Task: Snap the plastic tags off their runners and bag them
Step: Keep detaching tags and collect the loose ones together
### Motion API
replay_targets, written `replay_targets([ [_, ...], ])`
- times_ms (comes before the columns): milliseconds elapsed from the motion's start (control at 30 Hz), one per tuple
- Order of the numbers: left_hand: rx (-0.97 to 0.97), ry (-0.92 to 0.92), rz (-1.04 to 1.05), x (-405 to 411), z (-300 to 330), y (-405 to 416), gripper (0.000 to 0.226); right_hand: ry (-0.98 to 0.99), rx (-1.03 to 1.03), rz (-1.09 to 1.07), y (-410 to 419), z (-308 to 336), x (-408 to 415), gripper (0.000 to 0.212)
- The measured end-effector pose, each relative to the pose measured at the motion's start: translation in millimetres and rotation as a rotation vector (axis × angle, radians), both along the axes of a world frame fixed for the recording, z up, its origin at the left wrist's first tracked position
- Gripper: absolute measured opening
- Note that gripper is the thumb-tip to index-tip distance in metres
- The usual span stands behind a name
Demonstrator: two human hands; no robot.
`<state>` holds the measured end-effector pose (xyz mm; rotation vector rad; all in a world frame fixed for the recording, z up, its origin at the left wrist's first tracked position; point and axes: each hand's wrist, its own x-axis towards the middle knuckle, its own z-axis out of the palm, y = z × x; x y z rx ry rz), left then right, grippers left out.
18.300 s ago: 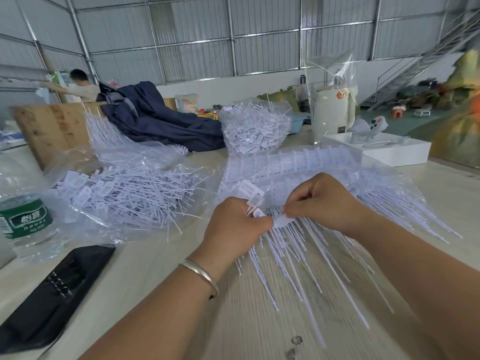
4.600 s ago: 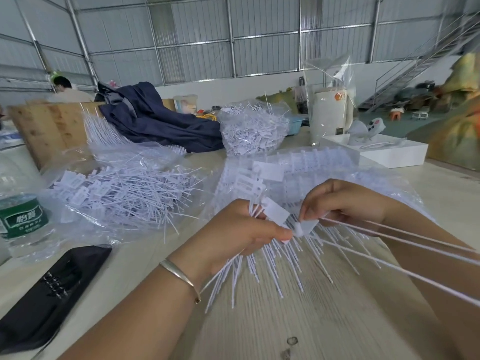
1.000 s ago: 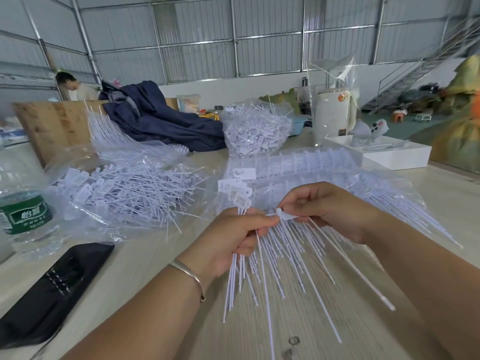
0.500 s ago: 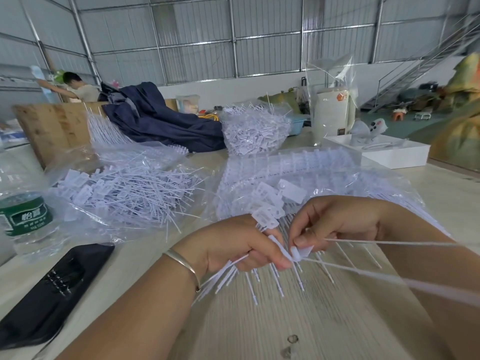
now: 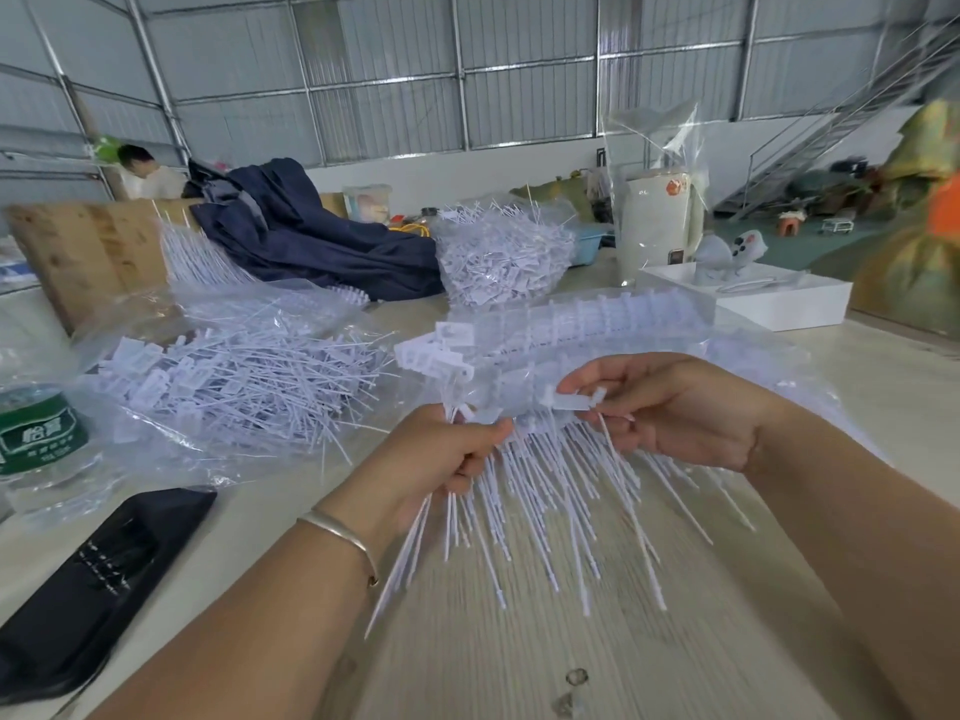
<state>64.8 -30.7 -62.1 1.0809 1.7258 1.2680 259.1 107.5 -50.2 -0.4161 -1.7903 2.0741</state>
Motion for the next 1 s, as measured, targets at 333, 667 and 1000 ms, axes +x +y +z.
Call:
replay_targets([
  [333, 0.064, -0.119, -0.01, 16, 4, -5, 0.04, -0.022, 0.131, 0.006, -9, -7, -13, 0.023],
  [667, 0.168, -0.083, -0.076, 14, 4, -6, 0.042, 0.02, 0.188, -0.211, -16, -1, -14, 0.021],
  [1000, 0.276, -0.496, -0.227, 15, 6, -4, 0.032, 0.034, 0.219, -0.113, -23, 0, -15, 0.023],
])
